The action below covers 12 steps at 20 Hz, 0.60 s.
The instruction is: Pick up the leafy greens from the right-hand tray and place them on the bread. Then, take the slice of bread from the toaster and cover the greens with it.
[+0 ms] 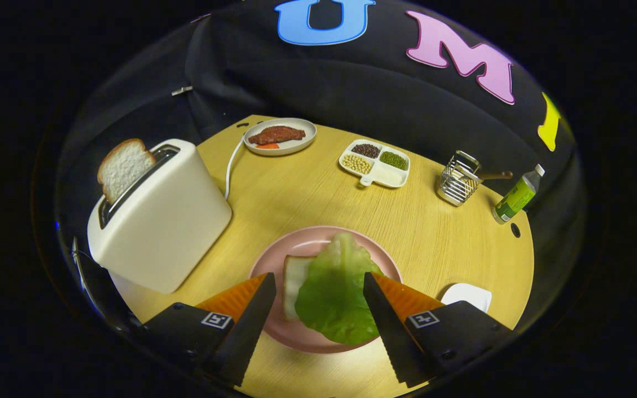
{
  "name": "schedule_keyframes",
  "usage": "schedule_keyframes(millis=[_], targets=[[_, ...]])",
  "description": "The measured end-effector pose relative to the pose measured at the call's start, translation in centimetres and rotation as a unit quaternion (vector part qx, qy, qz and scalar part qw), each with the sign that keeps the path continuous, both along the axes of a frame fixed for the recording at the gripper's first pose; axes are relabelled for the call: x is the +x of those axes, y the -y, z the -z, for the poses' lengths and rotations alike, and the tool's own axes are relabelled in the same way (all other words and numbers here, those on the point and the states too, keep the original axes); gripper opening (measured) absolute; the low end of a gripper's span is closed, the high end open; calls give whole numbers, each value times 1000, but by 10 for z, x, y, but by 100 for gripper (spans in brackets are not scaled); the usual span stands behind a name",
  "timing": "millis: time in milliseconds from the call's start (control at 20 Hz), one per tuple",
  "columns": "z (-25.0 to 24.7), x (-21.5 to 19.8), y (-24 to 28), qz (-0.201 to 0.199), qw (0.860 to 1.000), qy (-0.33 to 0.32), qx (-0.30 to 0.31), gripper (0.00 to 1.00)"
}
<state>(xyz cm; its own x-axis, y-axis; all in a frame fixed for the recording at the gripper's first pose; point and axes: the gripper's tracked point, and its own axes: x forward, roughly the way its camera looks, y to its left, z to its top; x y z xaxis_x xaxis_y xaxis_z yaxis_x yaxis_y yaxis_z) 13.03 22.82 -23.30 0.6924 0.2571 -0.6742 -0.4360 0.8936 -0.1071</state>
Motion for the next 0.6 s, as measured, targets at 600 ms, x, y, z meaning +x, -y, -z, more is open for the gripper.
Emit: schedule_keyframes(millis=[600], targets=[[-107, -54, -105, -85, 989, 84, 89, 99]])
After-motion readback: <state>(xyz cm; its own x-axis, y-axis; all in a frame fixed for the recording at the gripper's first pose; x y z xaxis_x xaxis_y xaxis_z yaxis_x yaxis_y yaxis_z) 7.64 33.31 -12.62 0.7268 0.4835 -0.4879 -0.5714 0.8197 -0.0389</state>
